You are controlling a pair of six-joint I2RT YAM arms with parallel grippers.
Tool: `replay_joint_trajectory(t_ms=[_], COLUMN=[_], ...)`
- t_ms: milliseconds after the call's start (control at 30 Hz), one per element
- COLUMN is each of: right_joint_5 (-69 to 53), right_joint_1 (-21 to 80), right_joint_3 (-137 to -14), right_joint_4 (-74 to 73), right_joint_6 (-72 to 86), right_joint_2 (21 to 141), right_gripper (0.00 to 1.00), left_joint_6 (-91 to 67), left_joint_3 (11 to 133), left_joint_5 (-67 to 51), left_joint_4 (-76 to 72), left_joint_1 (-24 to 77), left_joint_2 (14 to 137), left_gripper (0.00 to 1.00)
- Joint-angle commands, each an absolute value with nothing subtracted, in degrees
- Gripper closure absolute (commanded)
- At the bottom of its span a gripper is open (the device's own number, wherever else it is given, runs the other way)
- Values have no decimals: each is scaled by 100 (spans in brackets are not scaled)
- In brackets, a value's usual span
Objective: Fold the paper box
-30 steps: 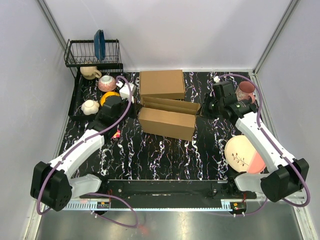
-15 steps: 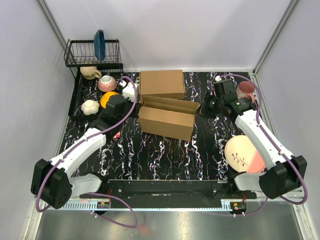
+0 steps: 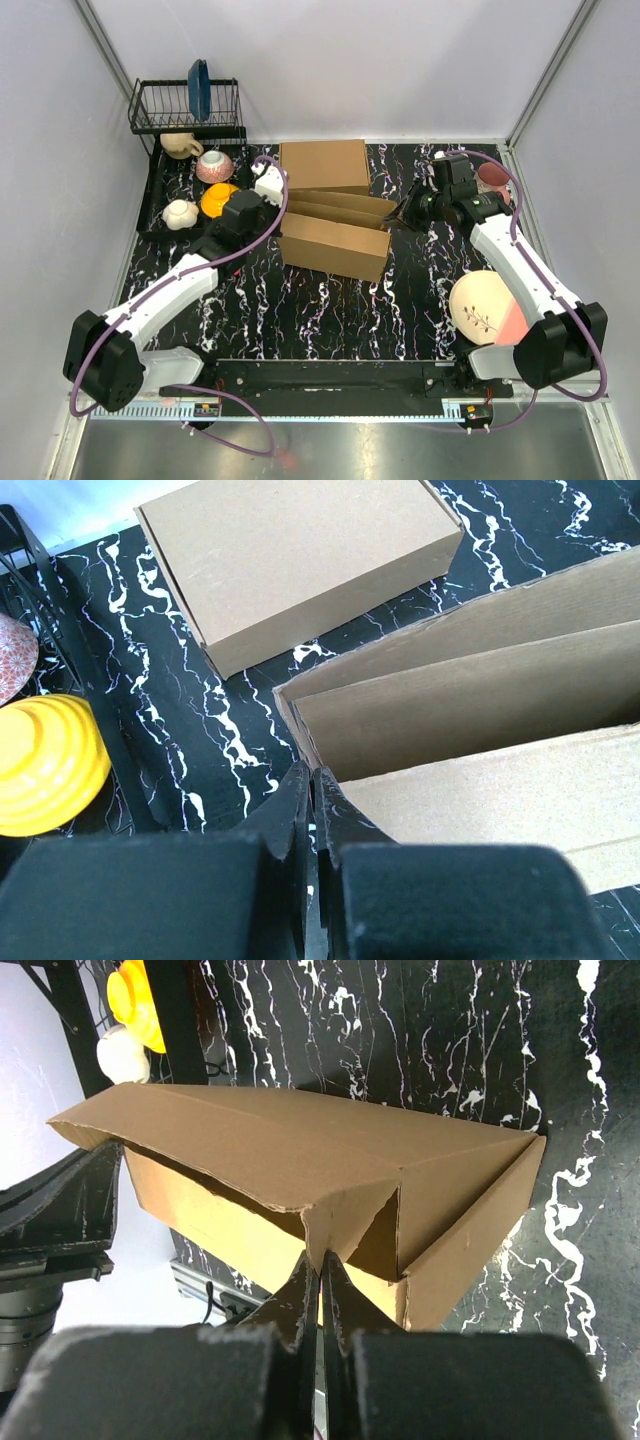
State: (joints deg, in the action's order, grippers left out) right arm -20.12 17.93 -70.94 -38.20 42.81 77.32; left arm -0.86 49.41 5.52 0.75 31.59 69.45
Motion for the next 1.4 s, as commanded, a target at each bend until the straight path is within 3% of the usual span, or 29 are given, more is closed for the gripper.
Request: replay_joint_trajectory(t_ms=[0,967,1367], right_joint_5=[-2988,-2145,-1943], right_joint_1=[1881,1881,1881], right_joint_3=[-7119,-6925,-6838], right_joint_4=[-3111,-3841,-3999], right_joint_6=[4641,2181,1934], right_joint_2=[7770,7014,6899], right_gripper=[100,100,100], left_joint_6=[-53,-343,-457], left_joint_3=[5071,5396,5484], left_joint_5=[-35,650,765], left_joint_4=[466,993,1134], left_joint_1=[3480,3480,3480], left_joint_2=[7084,7374,7462], left_gripper=[99,99,100])
